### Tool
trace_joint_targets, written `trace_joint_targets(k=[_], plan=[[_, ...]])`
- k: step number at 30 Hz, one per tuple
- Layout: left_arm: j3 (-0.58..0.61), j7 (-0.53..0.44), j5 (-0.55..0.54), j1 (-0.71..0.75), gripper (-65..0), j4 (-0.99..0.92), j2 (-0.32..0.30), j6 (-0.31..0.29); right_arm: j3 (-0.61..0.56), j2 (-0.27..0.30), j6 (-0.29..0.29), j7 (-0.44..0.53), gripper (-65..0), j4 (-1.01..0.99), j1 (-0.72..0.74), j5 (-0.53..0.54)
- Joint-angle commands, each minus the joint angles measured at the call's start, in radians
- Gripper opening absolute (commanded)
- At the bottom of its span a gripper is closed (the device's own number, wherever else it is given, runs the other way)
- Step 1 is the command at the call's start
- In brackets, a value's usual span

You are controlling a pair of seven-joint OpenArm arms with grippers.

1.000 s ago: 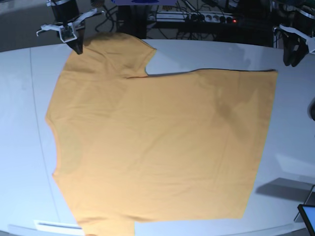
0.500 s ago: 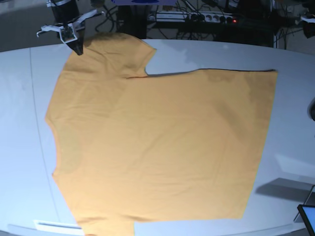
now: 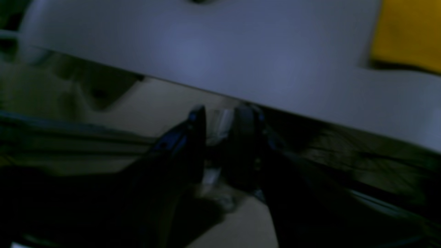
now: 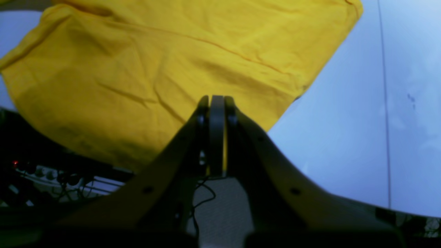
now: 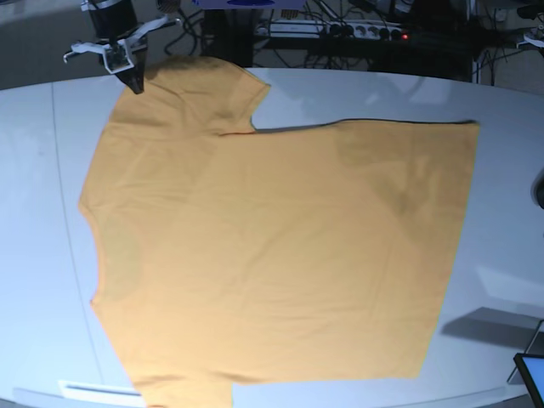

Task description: Fold the T-shirt properly

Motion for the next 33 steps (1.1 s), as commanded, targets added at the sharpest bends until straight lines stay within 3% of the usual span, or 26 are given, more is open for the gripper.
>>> trace_joint_targets(k=[1, 6, 7, 11, 15, 18, 22, 27, 28, 33], plan=[[0.012, -0.081, 0.049, 0.003, -50.9, 0.009, -0.018, 0.006, 0.004, 0.005, -0.003, 0.027, -65.0, 0.016, -0.013, -0.001], [0.195, -0.425, 0.433, 0.023, -50.9, -0.063, -0.015, 0.006, 0.002, 0.002, -0.003, 0.027, -65.0, 0.016, -0.013, -0.001], [0.229, -0.489, 0.504, 0.024, -50.9, -0.085, -0.013, 0.055, 0.002, 0.002, -0.003, 0.025, -65.0, 0.014, -0.013, -0.001], [0.307, -0.692, 0.757, 0.021, -51.1, -0.189, 0.017, 0.395, 0.002, 0.002, -0.003, 0.025, -65.0, 0.012, -0.014, -0.001], [0.362, -0.819, 0.849, 0.023, -51.1, -0.287, 0.017, 0.684, 0.002, 0.003, -0.003, -0.045, -65.0, 0.014, -0.008, -0.001], [0.382, -0.899, 0.880, 0.029, -51.1, -0.336, 0.014, 0.848, 0.002, 0.005, -0.003, -0.117, -65.0, 0.014, 0.015, -0.001], [0.373, -0.946, 0.927, 0.029, -51.1, -0.339, 0.016, 1.010, 0.002, 0.003, -0.003, -0.122, -65.0, 0.016, 0.017, -0.001], [0.356, -1.002, 1.034, 0.027, -51.1, -0.336, 0.008, 1.360, 0.002, 0.002, -0.003, -0.122, -65.0, 0.017, 0.018, -0.001], [0.345, -1.011, 1.061, 0.021, -50.9, -0.338, 0.008, 1.403, 0.002, 0.002, -0.003, -0.122, -65.0, 0.017, 0.018, -0.001], [0.336, -1.015, 1.073, 0.012, -50.6, -0.325, 0.010, 1.403, 0.002, 0.002, -0.003, -0.122, -65.0, 0.017, 0.018, -0.001]])
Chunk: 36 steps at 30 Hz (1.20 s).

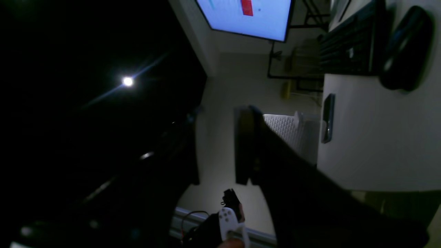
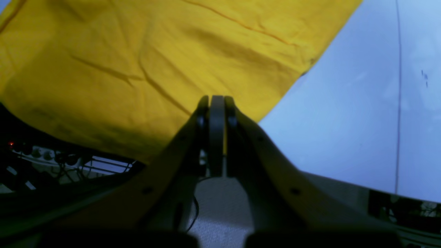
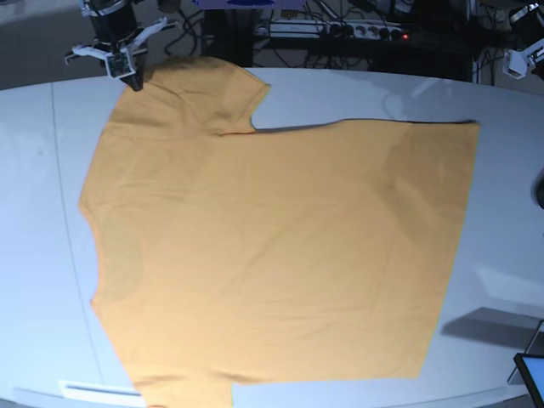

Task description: Fold the T-shirt properly

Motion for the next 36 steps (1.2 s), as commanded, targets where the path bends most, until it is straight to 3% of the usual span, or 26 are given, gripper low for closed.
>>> trace_joint_targets(k=[1, 7, 10, 11, 15, 17, 20, 25, 32, 36], plan=[[-0.013, -0.004, -0.009, 0.004, -50.4, 0.026, -0.017, 0.021, 0.002, 0.005, -0.004, 0.024, -65.0, 0.017, -0.012, -0.001], [0.024, -0.009, -0.011, 0.013, -50.2, 0.030, -0.017, 0.021, 0.002, 0.004, -0.004, 0.024, -65.0, 0.019, -0.012, -0.001], [0.085, -0.087, -0.164, 0.073, -50.4, 0.030, -0.019, 0.021, 0.002, 0.004, -0.004, 0.024, -65.0, 0.019, -0.012, -0.001], [0.104, -0.107, -0.250, 0.090, -50.4, 0.032, -0.020, -0.041, 0.002, 0.004, -0.004, 0.024, -65.0, 0.019, -0.012, -0.001], [0.159, -0.113, -0.664, 0.139, -50.4, 0.035, -0.054, -0.380, 0.002, 0.004, -0.004, 0.024, -65.0, 0.019, -0.012, -0.001], [0.171, -0.076, -0.839, 0.171, -50.6, 0.036, -0.082, -0.506, 0.002, 0.007, -0.004, 0.024, -65.0, 0.019, -0.012, -0.001], [0.193, -0.019, -1.049, 0.214, -50.6, 0.052, -0.145, -0.630, 0.002, 0.007, -0.004, 0.024, -65.0, 0.019, -0.012, -0.001], [0.224, 0.076, -1.261, 0.280, -50.6, 0.171, -0.212, -0.794, 0.001, 0.005, -0.004, 0.024, -65.0, 0.019, -0.011, -0.001], [0.217, 0.340, -1.511, 0.256, -50.6, 0.342, -0.215, -1.038, 0.001, 0.005, -0.004, 0.024, -65.0, 0.019, -0.011, -0.001], [0.201, 0.479, -1.565, 0.205, -50.7, 0.346, -0.204, -1.152, 0.001, 0.005, -0.004, 0.024, -65.0, 0.019, -0.012, -0.001]])
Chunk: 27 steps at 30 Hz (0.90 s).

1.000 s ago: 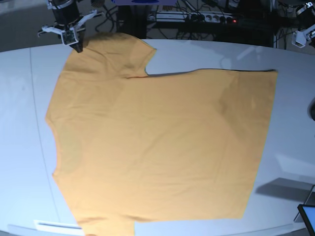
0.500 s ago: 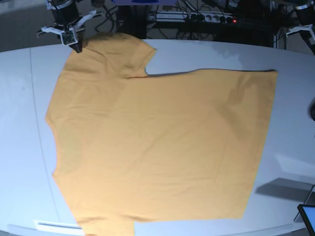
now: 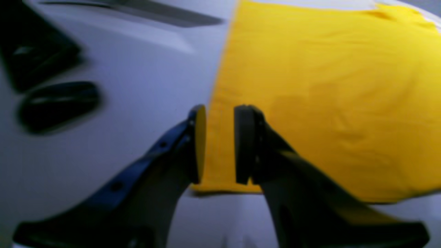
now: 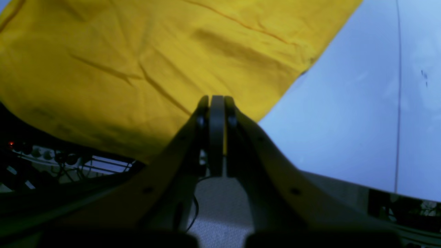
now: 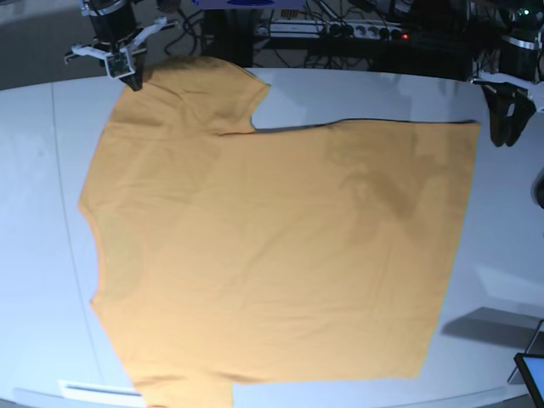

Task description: Fold the T-shirt properly

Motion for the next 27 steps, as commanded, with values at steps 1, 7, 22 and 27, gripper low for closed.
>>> trace_joint_targets(k=[1, 7, 22, 27], plan=[[-0.030, -0.005, -0.027, 0.003, -50.7, 0.012, 0.000, -0.021, 0.002, 0.005, -0.004, 0.024, -65.0, 0.018, -0.012, -0.001], [-0.173, 0.241, -0.146, -0.061, -50.7, 0.012, 0.032, -0.216, 0.002, 0.005, -0.004, 0.024, -65.0, 0.018, -0.012, -0.001], [-0.357, 0.578, 0.013, -0.184, -50.7, 0.009, 0.118, -0.216, 0.002, 0.004, -0.004, 0.024, -65.0, 0.018, 0.000, -0.001], [-0.348, 0.489, 0.217, -0.209, -50.7, 0.008, 0.184, -0.216, 0.002, 0.004, -0.004, 0.024, -65.0, 0.018, 0.000, -0.001]])
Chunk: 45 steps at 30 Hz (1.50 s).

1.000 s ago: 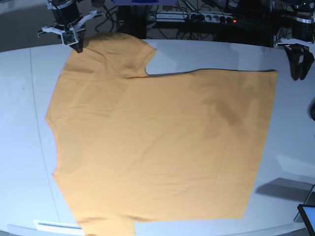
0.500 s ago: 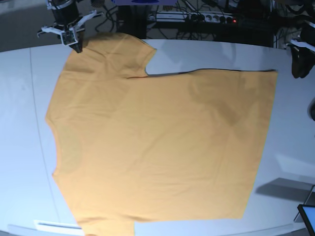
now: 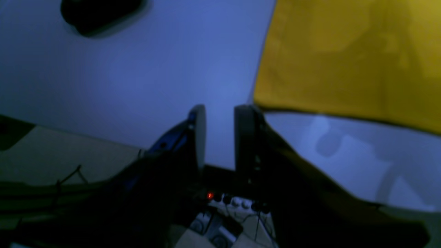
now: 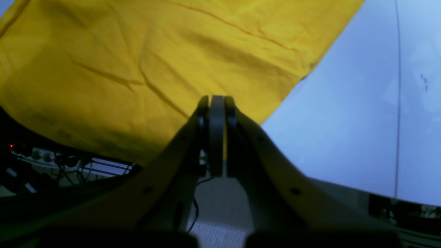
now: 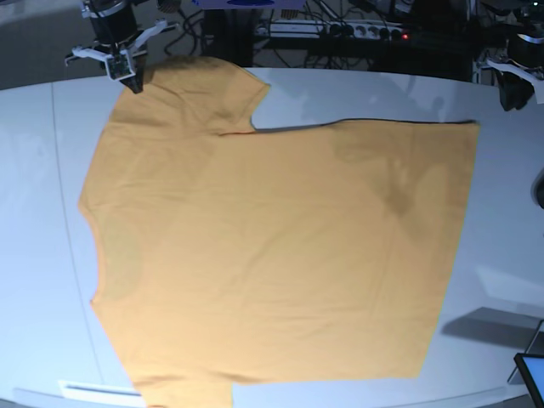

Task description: Fold the T-shirt properly

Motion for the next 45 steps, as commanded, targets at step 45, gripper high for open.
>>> trace_joint_targets(k=[45], plan=[[0.033, -0.462, 0.289, 0.014, -55.6, -0.022, 0.048, 0.120, 0.450, -0.004, 0.326, -0.395, -65.0, 0.055, 0.183, 0.487]])
